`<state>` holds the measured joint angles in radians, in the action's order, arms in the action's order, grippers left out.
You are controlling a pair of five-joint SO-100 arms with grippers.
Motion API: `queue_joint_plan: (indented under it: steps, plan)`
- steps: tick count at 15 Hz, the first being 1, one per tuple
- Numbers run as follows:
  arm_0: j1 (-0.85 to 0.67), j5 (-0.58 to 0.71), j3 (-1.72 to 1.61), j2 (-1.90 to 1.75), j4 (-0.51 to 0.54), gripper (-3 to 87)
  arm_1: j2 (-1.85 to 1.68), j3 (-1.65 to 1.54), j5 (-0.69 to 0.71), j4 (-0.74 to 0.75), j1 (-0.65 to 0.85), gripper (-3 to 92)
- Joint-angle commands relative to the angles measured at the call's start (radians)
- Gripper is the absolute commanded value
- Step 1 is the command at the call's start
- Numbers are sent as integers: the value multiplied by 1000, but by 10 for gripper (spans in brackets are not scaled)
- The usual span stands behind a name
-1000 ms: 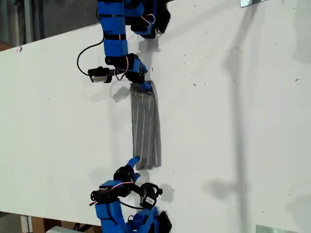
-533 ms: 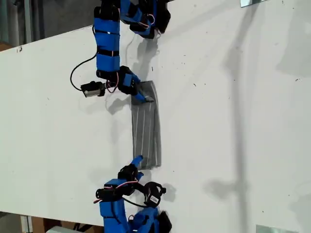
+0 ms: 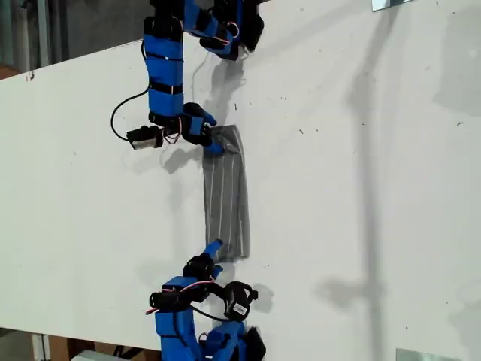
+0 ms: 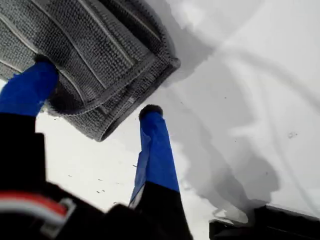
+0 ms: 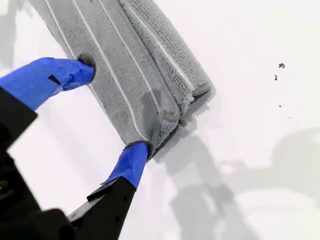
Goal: Grasp corners of a square towel and fold twice.
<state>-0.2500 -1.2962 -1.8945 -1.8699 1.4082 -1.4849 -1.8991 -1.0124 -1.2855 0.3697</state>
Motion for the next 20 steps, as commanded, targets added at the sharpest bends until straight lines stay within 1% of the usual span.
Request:
queue_joint_plan:
  steps: [1,4,5,7,8,10,13,15,16,18,20]
  plan:
    - [20,-12,6,-40,-12,295,67,2,23,31,40,358]
    - [26,-18,5,-44,-18,295,144,-15,31,72,61,350]
    - [28,-18,5,-46,-23,295,153,-15,38,77,67,299]
    - [34,-23,3,-55,-25,295,155,-20,34,78,66,73]
    - [35,-28,-5,-69,-25,295,152,-32,23,78,64,-1]
    - [38,-46,-51,-101,-31,295,117,-78,-14,78,55,-1]
    - [37,-83,-238,-123,-178,294,-52,-250,-71,103,112,-1]
    - [-8,-110,-394,-167,-255,294,-172,-336,-118,74,133,-1]
    - [-31,-117,-479,-184,-299,294,-256,-391,-141,41,153,-1]
    - [-34,-129,-552,-206,-341,294,-534,-515,-207,-40,184,-1]
    - [-46,-118,-584,-195,-387,294,-749,-506,-279,-187,161,-1]
